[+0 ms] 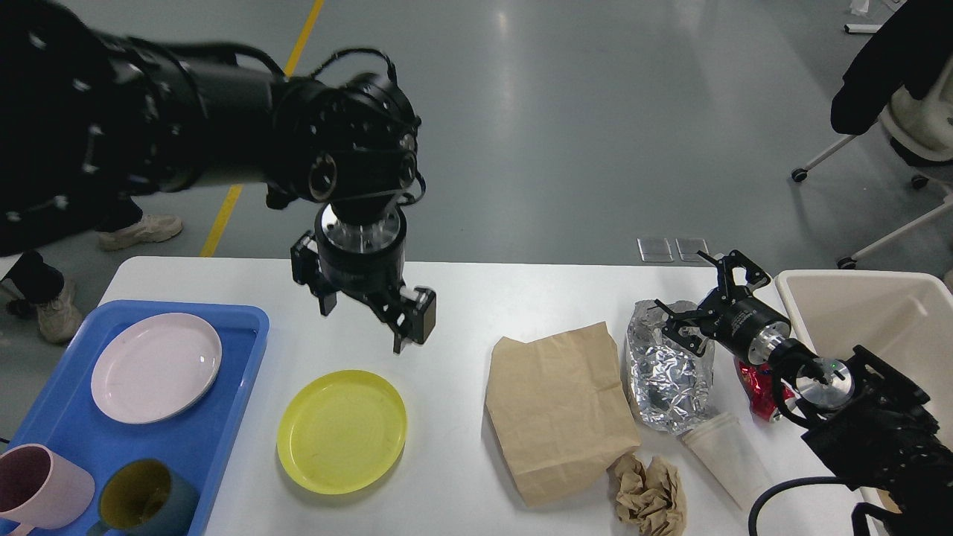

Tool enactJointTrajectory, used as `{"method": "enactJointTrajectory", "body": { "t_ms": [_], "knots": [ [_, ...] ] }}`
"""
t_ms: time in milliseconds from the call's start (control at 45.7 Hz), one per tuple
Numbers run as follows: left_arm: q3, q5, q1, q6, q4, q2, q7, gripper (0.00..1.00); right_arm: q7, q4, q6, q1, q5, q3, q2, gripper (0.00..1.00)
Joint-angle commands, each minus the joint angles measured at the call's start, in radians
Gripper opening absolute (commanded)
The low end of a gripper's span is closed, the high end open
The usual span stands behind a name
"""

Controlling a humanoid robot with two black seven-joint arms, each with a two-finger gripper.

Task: Tidy desktop

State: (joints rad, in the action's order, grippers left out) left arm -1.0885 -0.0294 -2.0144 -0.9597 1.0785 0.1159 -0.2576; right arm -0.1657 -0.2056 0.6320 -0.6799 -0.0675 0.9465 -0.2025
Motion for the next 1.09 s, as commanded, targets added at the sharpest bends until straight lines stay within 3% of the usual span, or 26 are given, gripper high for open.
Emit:
{"method": "enactJointTrajectory", "body": {
  "t_ms": [0, 241, 307, 482, 569, 1073],
  "knots": [
    [0.004, -0.001, 0.179, 0.000, -0.104, 0.033, -0.029, 0.96, 0.000, 0.000, 0.000, 0.000, 0.000, 0.000, 0.000, 1.00],
    [0.019, 0.000, 0.428, 0.002, -0.276, 0.036, -0.029, 0.96, 0.000, 0.000, 0.000, 0.000, 0.000, 0.000, 0.000, 1.00],
    [0.044, 0.002, 0.485, 0.085, -0.316, 0.034, -0.029, 0.96, 0.000, 0.000, 0.000, -0.001, 0.000, 0.000, 0.000, 1.00],
    [0.073, 0.009, 0.612, 0.465, -0.377, 0.036, -0.014, 0.96, 0.000, 0.000, 0.000, 0.000, 0.000, 0.000, 0.000, 1.00],
    [0.081, 0.011, 0.641, 0.578, -0.379, 0.036, -0.011, 0.96, 0.000, 0.000, 0.000, 0.000, 0.000, 0.000, 0.000, 1.00],
    [0.087, 0.005, 0.737, 0.575, -0.384, 0.047, -0.012, 0.96, 0.000, 0.000, 0.000, -0.001, 0.000, 0.000, 0.000, 1.00]
  ]
}}
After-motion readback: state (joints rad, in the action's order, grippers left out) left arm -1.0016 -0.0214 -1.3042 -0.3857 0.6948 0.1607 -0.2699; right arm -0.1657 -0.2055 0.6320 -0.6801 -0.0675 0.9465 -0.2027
